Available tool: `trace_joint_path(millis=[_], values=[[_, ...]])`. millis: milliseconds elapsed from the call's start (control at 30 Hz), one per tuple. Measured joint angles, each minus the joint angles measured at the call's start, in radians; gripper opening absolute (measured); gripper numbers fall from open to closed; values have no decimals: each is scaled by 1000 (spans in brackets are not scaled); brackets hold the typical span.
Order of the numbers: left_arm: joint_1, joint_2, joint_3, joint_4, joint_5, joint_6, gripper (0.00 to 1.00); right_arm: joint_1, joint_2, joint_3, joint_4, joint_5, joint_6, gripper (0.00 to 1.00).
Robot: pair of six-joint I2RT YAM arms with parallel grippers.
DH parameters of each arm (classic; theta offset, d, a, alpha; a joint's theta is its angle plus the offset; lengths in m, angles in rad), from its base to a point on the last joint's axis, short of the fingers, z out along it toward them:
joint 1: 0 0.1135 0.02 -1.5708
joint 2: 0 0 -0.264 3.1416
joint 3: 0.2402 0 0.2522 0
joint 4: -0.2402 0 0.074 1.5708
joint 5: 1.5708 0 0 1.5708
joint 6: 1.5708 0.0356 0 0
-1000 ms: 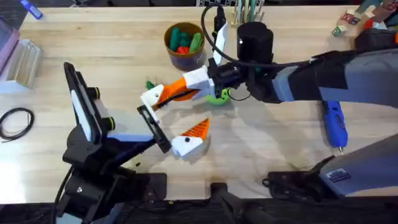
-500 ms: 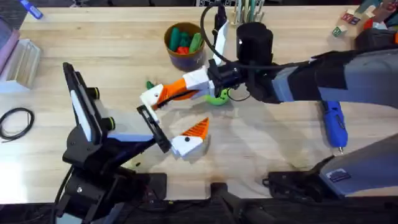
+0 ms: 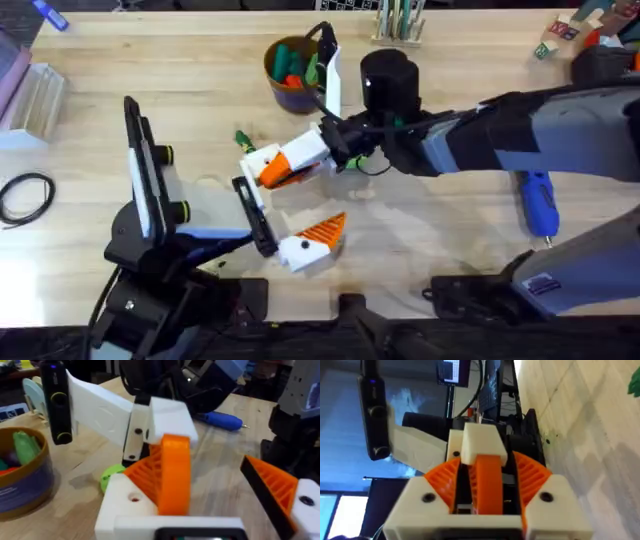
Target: Pick up the gripper from the table and insert it into the empty holder that is missing its gripper. Then pick up a screw, insert it into the mounting hole, and use the screwdriver to tighten it. Finally, clean up the table by picking up the vegetable and placing it into the bucket.
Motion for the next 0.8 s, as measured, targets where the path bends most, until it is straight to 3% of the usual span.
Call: trace_joint_path(millis=[200, 267, 800], values=[[-8, 0, -1, -3, 45, 5, 986, -11, 0, -1, 8, 3, -3, 861], [-8, 0, -1, -3, 52, 7, 986, -22, 0, -1, 8, 5, -7, 916], [-8, 0, -1, -3, 61, 7, 985, -310, -13, -1, 0, 115, -161, 937]])
